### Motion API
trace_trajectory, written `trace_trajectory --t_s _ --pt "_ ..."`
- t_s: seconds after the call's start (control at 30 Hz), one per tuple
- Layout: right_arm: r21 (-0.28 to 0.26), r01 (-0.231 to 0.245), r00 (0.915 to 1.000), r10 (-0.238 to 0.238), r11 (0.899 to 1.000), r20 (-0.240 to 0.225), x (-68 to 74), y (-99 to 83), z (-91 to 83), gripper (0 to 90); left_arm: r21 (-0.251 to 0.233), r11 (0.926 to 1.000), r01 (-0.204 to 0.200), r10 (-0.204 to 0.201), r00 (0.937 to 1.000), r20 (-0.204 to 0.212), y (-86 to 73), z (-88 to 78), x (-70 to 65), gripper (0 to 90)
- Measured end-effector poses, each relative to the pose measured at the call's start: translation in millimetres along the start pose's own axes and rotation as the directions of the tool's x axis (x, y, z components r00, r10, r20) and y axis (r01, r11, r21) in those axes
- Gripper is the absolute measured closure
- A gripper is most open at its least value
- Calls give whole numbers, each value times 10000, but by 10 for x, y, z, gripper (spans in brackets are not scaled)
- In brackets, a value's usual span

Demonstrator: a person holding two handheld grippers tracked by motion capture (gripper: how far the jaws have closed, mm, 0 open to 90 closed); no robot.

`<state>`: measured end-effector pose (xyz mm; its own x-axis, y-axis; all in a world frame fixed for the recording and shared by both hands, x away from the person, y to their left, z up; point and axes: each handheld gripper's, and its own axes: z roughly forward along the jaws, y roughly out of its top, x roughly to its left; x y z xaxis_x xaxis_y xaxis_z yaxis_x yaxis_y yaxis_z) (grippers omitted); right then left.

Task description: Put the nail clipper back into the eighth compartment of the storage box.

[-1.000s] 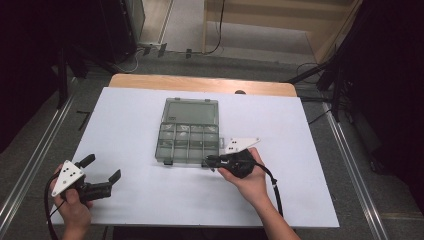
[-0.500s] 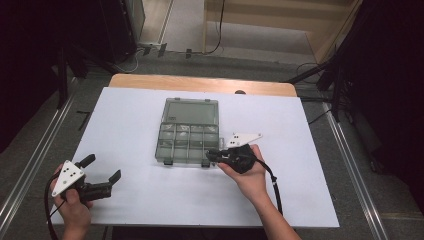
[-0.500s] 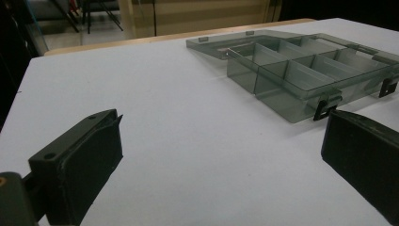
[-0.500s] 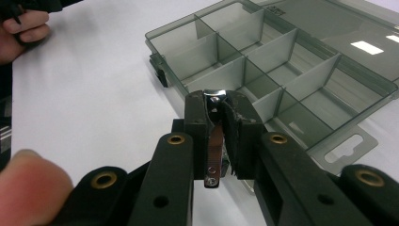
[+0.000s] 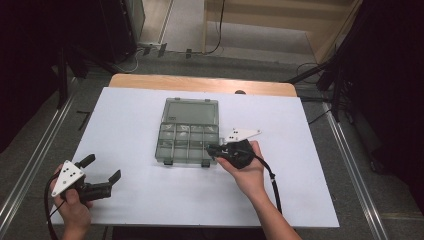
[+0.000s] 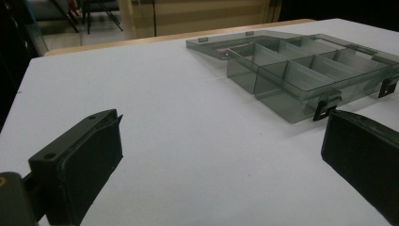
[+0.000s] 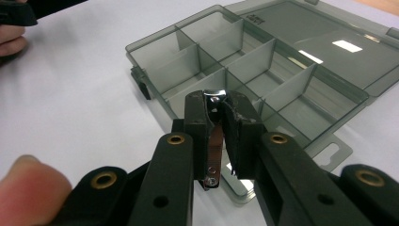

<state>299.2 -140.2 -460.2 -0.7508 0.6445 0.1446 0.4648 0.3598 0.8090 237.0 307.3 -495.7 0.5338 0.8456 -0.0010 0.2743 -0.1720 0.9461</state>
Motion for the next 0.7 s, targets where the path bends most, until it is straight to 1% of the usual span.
trace_trajectory --t_s 0.2,0.43,0.57,0.7 --pt "-72 -178 9991 181 9998 387 -27 5 23 817 7 10000 -1 1 10000 -6 0 3 2 0" --pt "-85 -341 9980 345 9994 521 -73 -1 75 817 9 10000 -15 15 10000 10 0 4 1 0" --pt "61 -310 9969 305 9995 723 -89 -14 112 817 6 10000 -2 2 10000 17 0 1 3 0" --pt "205 -349 9964 332 9992 783 -92 -21 125 803 13 10000 -9 9 10000 12 0 2 2 0"
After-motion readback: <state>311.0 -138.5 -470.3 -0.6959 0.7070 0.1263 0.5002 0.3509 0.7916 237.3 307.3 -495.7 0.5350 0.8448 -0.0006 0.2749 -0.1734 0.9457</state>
